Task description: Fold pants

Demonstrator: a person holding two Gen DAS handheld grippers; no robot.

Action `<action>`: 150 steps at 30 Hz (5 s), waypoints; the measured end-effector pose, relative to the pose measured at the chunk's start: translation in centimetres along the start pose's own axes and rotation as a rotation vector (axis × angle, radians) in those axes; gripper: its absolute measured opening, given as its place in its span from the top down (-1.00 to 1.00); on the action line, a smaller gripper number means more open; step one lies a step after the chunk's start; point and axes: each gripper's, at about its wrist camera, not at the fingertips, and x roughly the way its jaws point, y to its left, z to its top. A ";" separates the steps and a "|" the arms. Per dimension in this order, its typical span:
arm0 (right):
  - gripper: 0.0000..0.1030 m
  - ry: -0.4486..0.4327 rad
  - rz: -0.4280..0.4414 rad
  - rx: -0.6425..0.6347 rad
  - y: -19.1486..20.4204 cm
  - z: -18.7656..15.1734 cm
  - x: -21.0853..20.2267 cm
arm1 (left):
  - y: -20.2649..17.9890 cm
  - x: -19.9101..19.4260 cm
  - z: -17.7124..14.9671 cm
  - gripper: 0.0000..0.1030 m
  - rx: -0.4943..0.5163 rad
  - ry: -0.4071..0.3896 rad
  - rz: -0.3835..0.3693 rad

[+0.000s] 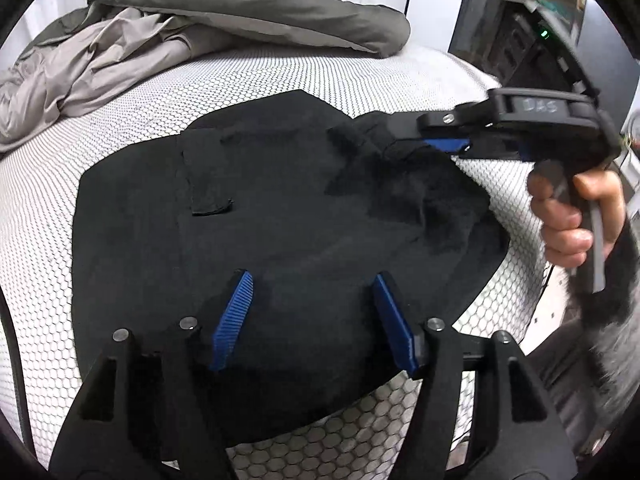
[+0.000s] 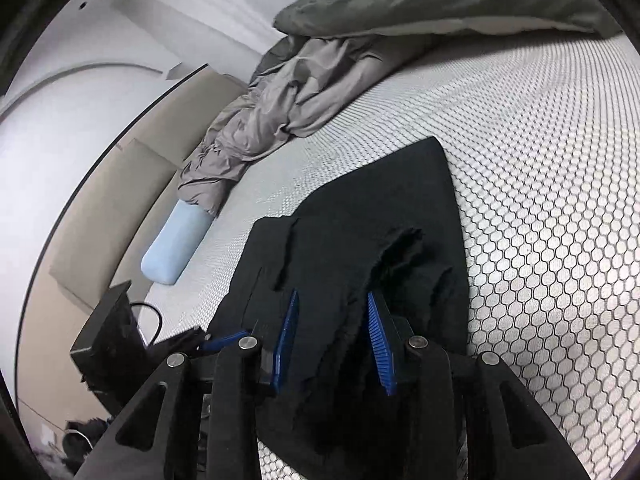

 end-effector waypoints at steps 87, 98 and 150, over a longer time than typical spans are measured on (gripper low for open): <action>-1.00 -0.224 -0.369 -0.300 7.6 -5.3 -4.1 | 7.4 -6.7 -2.8 -0.98 -0.281 -0.265 0.253; -1.00 -0.295 -0.365 -0.416 10.5 -6.9 -3.4 | 4.7 -7.8 -2.6 -0.98 -0.215 -0.346 0.336; -1.00 -0.345 -0.446 -0.475 11.4 -8.1 -3.6 | 5.4 -8.4 -2.8 -0.98 -0.238 -0.368 0.378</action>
